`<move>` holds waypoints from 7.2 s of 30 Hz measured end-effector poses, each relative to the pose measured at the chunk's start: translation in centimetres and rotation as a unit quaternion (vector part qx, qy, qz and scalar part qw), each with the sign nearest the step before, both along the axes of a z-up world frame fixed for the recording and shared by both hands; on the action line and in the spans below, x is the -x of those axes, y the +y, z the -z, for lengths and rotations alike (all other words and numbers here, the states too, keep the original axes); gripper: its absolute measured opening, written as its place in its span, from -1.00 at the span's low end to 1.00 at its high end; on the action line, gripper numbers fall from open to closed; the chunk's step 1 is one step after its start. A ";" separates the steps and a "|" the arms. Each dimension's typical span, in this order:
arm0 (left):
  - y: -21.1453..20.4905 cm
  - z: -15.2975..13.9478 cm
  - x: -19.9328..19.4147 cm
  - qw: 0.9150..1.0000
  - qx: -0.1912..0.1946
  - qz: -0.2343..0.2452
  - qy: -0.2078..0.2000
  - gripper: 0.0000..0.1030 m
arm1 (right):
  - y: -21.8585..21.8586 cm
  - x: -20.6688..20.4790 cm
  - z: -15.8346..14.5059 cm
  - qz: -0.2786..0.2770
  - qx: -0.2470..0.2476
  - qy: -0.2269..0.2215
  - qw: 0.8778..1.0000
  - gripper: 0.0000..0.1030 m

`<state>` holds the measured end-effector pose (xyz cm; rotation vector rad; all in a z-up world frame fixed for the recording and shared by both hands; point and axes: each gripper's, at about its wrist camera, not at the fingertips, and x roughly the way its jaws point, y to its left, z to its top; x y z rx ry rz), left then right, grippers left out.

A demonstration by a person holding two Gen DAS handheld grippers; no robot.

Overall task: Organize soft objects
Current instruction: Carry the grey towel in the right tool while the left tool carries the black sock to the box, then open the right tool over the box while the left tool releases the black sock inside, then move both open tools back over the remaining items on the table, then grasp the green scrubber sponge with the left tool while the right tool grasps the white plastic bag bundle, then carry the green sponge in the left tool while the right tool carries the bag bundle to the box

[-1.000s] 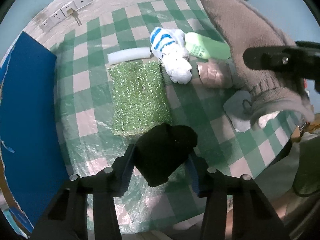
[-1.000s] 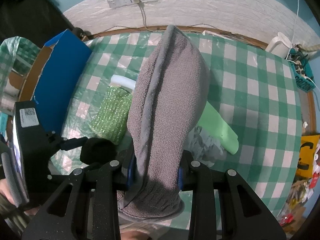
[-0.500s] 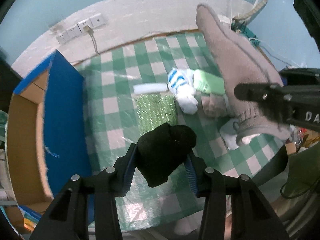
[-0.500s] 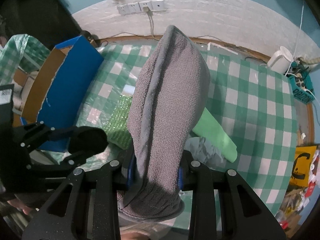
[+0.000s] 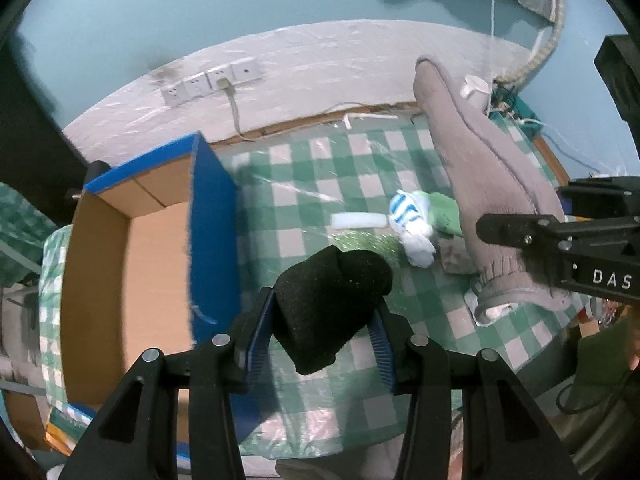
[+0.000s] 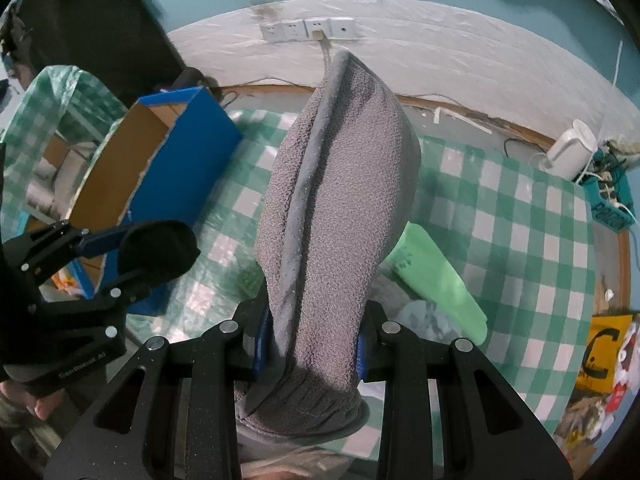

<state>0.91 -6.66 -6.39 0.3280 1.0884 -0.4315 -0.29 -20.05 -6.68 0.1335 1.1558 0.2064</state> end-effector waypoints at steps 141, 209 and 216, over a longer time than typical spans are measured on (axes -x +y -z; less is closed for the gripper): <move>-3.5 5.7 -2.9 0.996 -0.079 -0.022 0.044 0.55 | -4.9 -0.4 6.9 0.039 0.040 0.064 0.996 0.41; -4.6 10.5 -3.2 0.992 -0.052 0.018 0.113 -0.76 | -3.1 -0.7 6.8 -0.030 0.087 0.031 0.995 -0.28; -4.3 8.4 -2.6 0.995 -0.052 0.009 0.081 -0.76 | -2.1 -0.7 5.3 -0.030 0.083 0.017 0.996 -0.28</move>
